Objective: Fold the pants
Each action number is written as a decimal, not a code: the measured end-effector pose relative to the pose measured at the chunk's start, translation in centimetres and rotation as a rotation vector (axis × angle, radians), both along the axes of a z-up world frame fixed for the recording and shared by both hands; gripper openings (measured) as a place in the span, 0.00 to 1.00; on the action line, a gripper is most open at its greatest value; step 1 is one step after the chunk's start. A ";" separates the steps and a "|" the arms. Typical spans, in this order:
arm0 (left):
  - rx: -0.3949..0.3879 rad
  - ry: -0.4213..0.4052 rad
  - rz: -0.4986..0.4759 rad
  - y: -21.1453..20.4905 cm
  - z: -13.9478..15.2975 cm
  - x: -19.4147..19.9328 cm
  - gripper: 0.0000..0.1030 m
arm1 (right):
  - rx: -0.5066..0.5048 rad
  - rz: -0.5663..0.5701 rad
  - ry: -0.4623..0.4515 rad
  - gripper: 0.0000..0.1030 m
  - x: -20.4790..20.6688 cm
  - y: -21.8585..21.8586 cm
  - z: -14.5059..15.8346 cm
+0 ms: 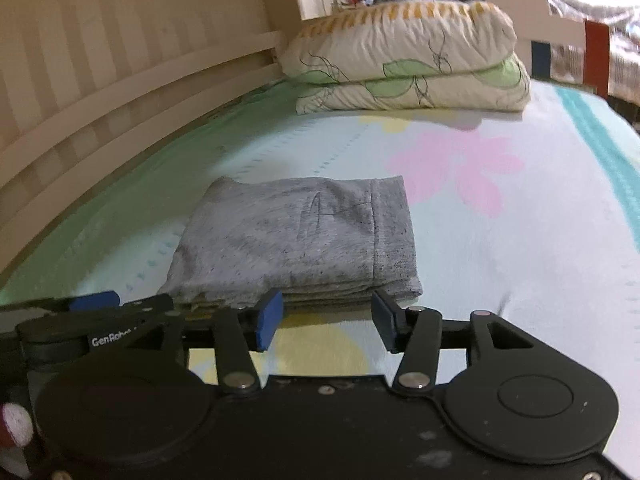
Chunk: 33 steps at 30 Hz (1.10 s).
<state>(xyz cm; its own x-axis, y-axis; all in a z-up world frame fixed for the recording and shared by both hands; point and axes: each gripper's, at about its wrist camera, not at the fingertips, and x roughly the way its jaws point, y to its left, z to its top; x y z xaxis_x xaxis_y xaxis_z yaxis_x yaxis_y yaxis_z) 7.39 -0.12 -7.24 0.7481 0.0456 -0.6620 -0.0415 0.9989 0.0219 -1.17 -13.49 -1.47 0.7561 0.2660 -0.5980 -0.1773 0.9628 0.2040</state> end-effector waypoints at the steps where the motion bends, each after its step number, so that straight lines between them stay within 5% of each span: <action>1: -0.006 0.003 -0.003 0.1 0.0 -0.2 0.59 | -0.003 0.001 -0.008 0.52 -0.5 0.2 0.2; 6: -0.084 0.040 -0.030 1.0 -0.1 -0.9 0.59 | -0.001 -0.003 -0.038 0.52 -2.2 0.4 1.0; 15: -0.014 0.002 -0.021 -0.1 -0.4 -2.1 0.59 | -0.010 -0.018 -0.050 0.53 -3.8 0.8 0.8; 33: -0.057 0.020 0.006 0.5 -0.8 -2.1 0.59 | -0.027 -0.018 -0.013 0.57 -3.8 1.5 -0.6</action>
